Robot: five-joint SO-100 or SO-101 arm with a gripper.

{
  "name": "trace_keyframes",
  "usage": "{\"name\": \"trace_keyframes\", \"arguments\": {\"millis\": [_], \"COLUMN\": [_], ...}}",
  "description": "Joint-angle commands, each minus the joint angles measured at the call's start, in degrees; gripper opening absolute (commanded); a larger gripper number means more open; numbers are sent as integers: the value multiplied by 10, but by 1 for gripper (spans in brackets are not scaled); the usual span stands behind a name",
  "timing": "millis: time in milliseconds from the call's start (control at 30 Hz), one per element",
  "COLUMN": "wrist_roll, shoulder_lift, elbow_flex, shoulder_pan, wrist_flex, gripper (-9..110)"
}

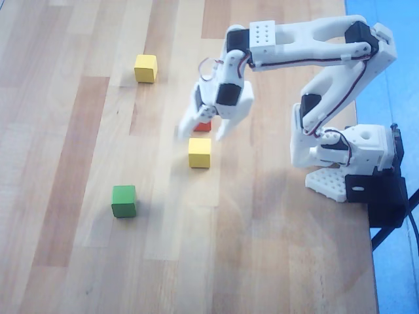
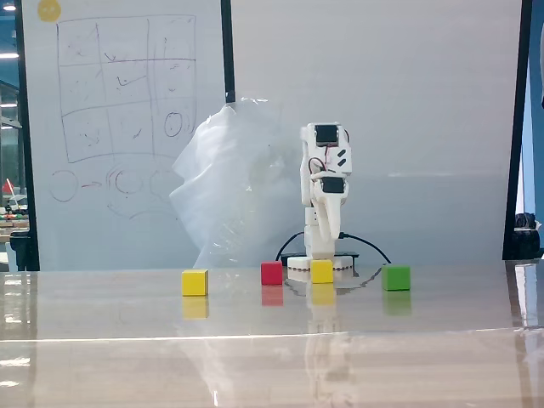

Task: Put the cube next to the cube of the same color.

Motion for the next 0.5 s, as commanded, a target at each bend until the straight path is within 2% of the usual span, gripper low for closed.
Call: {"name": "trace_keyframes", "arguments": {"millis": [0, 333, 467], "wrist_roll": [-4, -6, -37], "shoulder_lift": [-13, -147, -185], "elbow_flex": [-65, -88, -103], "shoulder_pan": [3, 5, 25], "wrist_flex": [4, -11, -35], "gripper": [31, 31, 31]}}
